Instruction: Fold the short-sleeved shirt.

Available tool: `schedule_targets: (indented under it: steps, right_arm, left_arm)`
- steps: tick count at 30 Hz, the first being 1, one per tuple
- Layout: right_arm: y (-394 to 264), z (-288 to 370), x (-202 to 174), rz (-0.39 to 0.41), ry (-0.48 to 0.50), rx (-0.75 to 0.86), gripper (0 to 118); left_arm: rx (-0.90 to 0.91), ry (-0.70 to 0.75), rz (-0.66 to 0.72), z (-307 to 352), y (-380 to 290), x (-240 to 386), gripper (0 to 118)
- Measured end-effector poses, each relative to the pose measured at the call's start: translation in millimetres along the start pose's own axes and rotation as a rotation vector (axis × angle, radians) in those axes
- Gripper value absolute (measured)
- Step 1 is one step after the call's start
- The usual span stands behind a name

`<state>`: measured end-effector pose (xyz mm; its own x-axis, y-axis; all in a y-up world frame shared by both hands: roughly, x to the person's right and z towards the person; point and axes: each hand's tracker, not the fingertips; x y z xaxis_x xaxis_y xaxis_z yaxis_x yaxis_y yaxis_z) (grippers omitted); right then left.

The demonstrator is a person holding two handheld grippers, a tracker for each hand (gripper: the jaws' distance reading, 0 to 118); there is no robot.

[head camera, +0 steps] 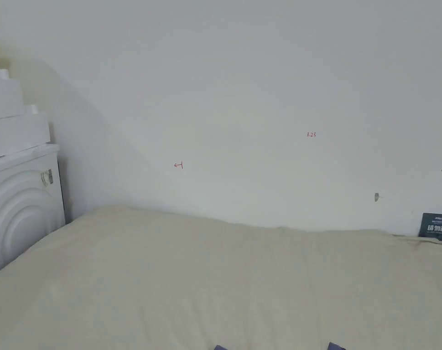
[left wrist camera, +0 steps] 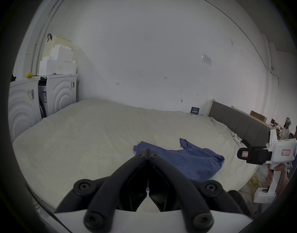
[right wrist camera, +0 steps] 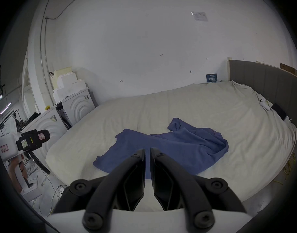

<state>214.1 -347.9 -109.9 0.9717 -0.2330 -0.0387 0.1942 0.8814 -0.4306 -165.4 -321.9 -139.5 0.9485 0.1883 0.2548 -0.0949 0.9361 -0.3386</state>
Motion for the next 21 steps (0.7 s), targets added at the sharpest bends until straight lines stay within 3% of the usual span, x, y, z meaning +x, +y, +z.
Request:
schedule_targets:
  steps: [21]
  right_arm:
    - [4,-2,-3,0.021,0.011,-0.012,5]
  left_arm:
    - [-0.057,-0.011,-0.027,-29,-5,0,2]
